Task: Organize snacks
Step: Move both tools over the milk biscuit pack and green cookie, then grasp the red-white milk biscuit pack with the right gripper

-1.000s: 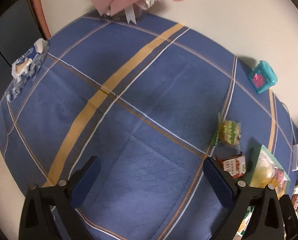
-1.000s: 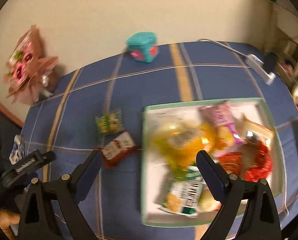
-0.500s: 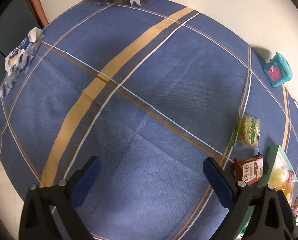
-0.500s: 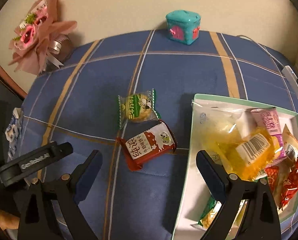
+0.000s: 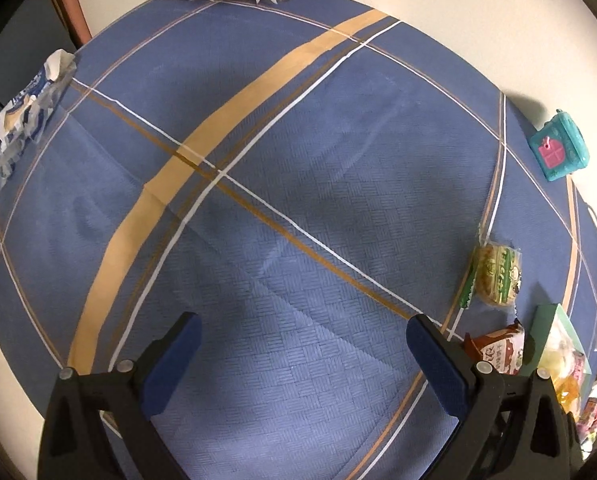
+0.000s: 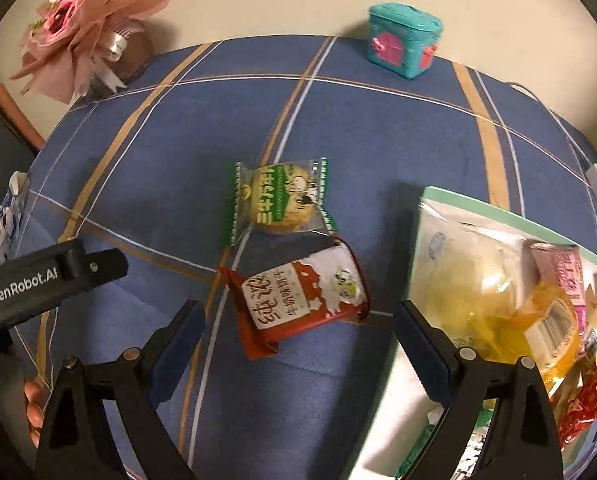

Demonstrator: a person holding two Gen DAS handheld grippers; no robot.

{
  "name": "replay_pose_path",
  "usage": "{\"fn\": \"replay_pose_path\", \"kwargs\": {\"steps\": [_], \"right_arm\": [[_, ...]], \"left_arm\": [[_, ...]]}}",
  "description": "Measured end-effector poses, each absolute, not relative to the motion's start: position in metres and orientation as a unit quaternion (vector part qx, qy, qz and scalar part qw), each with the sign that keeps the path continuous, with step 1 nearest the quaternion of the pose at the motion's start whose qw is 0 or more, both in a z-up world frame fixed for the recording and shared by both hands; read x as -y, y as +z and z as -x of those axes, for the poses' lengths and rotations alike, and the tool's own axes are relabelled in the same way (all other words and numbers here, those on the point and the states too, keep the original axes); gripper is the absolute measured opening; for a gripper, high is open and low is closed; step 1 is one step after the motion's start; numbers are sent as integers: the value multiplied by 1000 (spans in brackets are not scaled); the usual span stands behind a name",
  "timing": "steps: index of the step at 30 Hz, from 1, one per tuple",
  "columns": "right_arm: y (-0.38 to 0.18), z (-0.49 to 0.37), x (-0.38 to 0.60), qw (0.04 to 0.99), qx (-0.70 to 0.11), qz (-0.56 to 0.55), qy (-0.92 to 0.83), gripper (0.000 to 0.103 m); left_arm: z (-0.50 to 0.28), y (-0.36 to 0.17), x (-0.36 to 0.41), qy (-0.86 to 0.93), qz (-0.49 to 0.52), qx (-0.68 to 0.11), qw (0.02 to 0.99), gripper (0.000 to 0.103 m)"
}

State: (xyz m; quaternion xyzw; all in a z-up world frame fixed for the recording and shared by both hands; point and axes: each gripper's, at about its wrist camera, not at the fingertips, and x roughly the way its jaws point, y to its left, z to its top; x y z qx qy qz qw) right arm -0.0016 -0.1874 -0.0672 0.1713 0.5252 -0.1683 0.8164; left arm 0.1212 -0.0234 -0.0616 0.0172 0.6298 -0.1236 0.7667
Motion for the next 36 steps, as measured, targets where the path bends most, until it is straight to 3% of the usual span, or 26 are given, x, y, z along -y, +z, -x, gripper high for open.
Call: {"fn": "replay_pose_path", "kwargs": {"steps": [20, 22, 24, 28, 36], "right_arm": [[-97, -29, 175, 813, -551, -83, -167, 94], [-96, -29, 174, 812, -551, -83, -172, 90], [-95, -25, 177, 811, -551, -86, -178, 77], [-91, -20, 185, 811, -547, -104, -177, 69], [-83, -12, 196, 813, -538, -141, -173, 66]], "left_arm": [[-130, -68, 29, -124, -17, -630, 766, 103], [-130, -69, 32, -124, -18, -630, 766, 103], [-130, -68, 33, -124, -20, -629, 767, 103], [-126, -65, 36, -126, -25, -625, 770, 103], [-120, -63, 49, -127, -35, -621, 773, 103]]}}
